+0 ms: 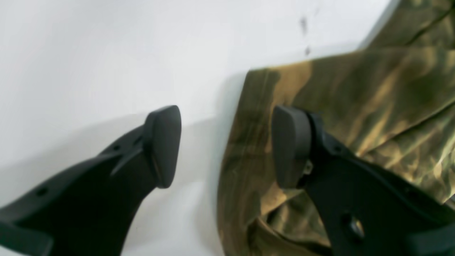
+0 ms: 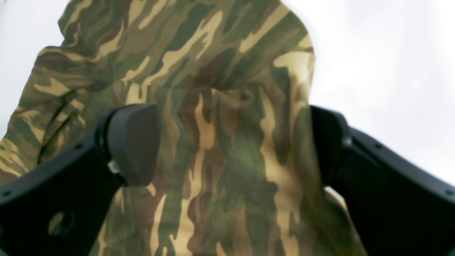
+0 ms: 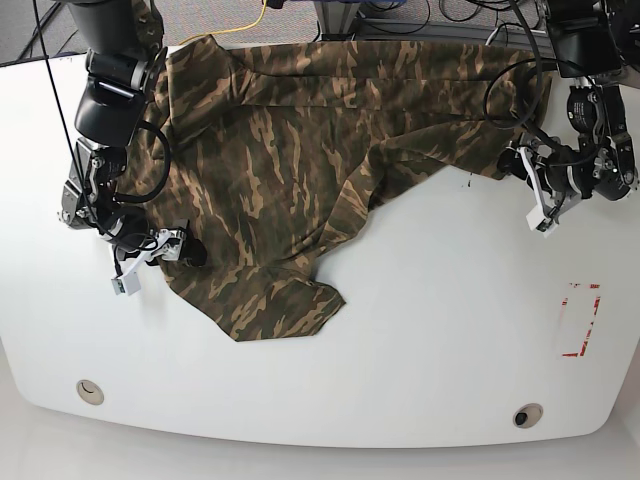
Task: Layout the t-shirt on the table in an organized manner, then fold the t-shirt properly
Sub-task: 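Hold the side edge with the left gripper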
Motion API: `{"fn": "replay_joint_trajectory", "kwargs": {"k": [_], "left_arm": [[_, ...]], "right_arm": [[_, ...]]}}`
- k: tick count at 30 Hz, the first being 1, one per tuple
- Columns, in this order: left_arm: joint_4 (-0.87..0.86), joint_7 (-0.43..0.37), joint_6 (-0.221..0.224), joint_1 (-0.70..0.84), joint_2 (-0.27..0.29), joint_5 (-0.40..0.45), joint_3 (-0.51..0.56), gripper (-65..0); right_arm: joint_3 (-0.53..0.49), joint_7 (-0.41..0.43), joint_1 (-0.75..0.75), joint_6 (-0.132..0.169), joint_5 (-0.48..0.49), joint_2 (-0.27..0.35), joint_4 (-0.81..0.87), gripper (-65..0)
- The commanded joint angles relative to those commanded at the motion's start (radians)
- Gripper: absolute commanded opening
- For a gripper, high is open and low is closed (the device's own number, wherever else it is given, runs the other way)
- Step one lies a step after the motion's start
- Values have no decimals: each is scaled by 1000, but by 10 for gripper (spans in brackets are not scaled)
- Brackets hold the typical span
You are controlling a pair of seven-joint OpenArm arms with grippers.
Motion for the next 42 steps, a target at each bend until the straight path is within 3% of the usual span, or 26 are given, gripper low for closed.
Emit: {"fn": "replay_joint_trajectory", "kwargs": {"k": [6,10,16,18,35,37,40,42], "left_arm": [[-15,-15,0,0,6,-5,64,-272],[-15,3,0,3,6,-60,89,-275],[-15,34,0,5,2,-140,112,-382],[-9,41,0,5,0,-153,117,-387],[187,82,0,71,0,-150,117,-403],[187,82,0,71,0,-150,117,-460],[187,82,0,71,0,-150,117,-600],[189,82,0,71,0,-150,118,-618]], "right_arm": [[0,0,0,0,0,0,0,-67],[0,0,0,0,0,0,0,-67],[0,0,0,0,-2,-14,0,-67],[0,0,0,0,-2,-14,0,-67],[0,0,6,0,-2,-18,0,-67],[0,0,6,0,-2,-18,0,-67],[0,0,6,0,-2,-18,0,-67],[0,0,6,0,-2,-18,0,-67]]}}
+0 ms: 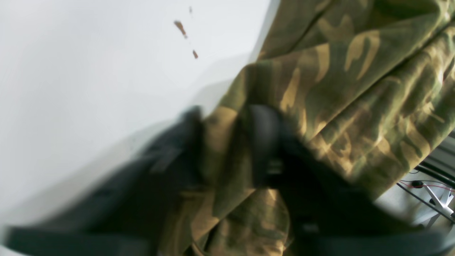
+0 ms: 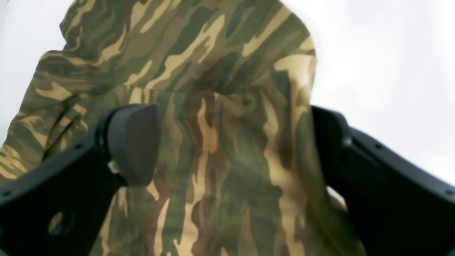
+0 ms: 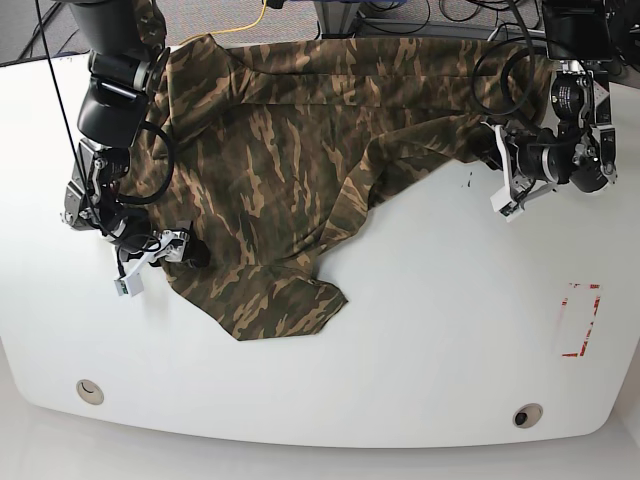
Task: Layout the t-shirt on the table in an organized manner, then fold the t-shirt properly
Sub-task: 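Hold the side edge with the left gripper, then lift the held edge with the left gripper toward the collar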
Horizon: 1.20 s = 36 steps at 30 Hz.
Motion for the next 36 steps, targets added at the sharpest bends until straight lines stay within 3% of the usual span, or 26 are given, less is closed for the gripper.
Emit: {"fn": "replay_joint_trajectory", "kwargs": {"k": [22,36], "left_arm": [[206,0,0,15,-66,-5,107,-631],[328,0,0,-5,-101,-8,287,-629]], "right_arm": [[0,0,0,0,0,0,0,-67],[0,0,2,0,0,0,0,-67]]}}
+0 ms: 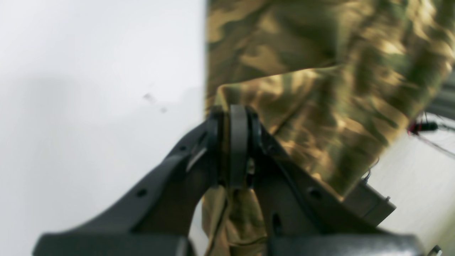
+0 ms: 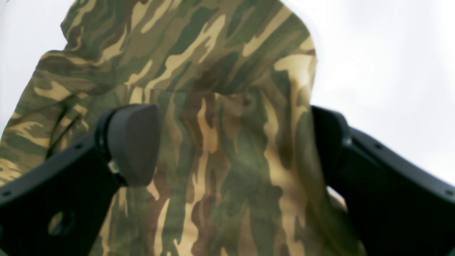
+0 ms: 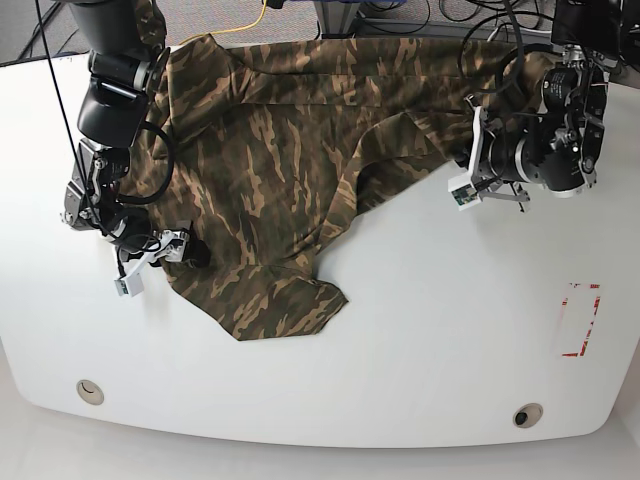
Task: Layout the t-shirt on the table in an organized manner, then fold the t-shirt properly
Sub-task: 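Lift the held edge with the left gripper toward the collar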
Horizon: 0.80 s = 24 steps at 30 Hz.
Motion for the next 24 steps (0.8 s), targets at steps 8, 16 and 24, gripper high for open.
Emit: {"fn": "replay_joint_trajectory", "kwargs": {"k": [8,16,24], "left_arm": [[38,0,0,-15,-18,-2,155,-628],[43,0,0,-51,-15,3,313,-628],[43,0,0,-63,-15,6,425,-628]], "right_arm": [[0,0,0,0,0,0,0,-67],[0,0,0,0,0,0,0,-67],[0,0,0,0,0,0,0,-67]]}}
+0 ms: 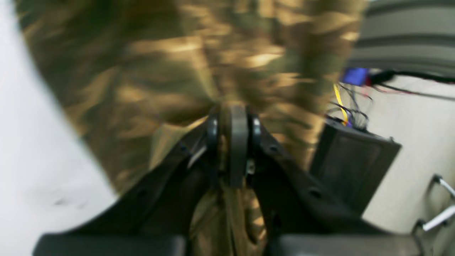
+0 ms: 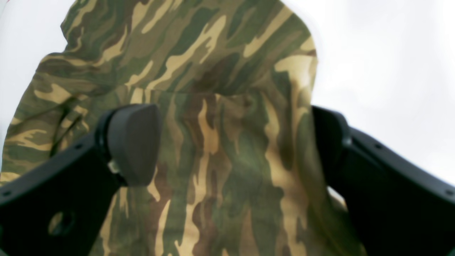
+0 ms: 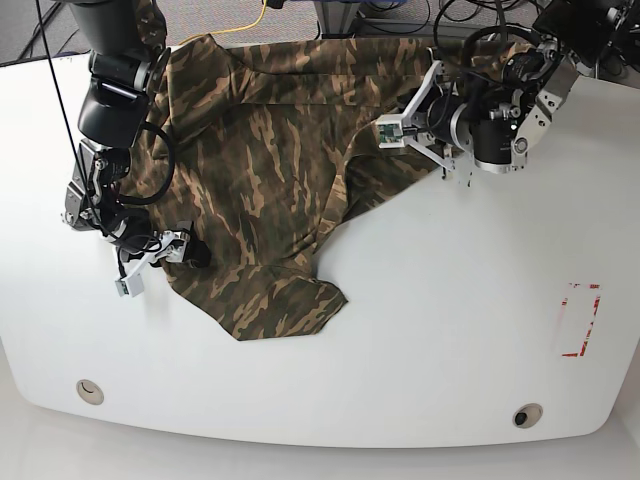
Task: Layout the t-shirt on the table in an organized manner, then fold the t-shirt properly
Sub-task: 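Lift the held edge with the left gripper toward the collar, then lower the held fabric with the left gripper back toward the hem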
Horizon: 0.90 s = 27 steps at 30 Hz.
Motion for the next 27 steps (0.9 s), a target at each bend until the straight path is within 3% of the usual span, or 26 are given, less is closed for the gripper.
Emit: {"fn": "replay_joint_trajectory", "kwargs": {"k": [10,14,20,27], "left_arm": [[-5,-27,0,-83,-5,5,229,-628],[-5,-27,0,-92,-5,51,270,-613],[-5,-27,0,-92,-5,101,269,-511],[-5,-27,0,-87,3,101,184,-486]], "right_arm": [[0,0,0,0,0,0,0,-67],[0,0,0,0,0,0,0,-67],[0,0,0,0,0,0,0,-67],[0,0,-2,0,0,0,0,-67]]}}
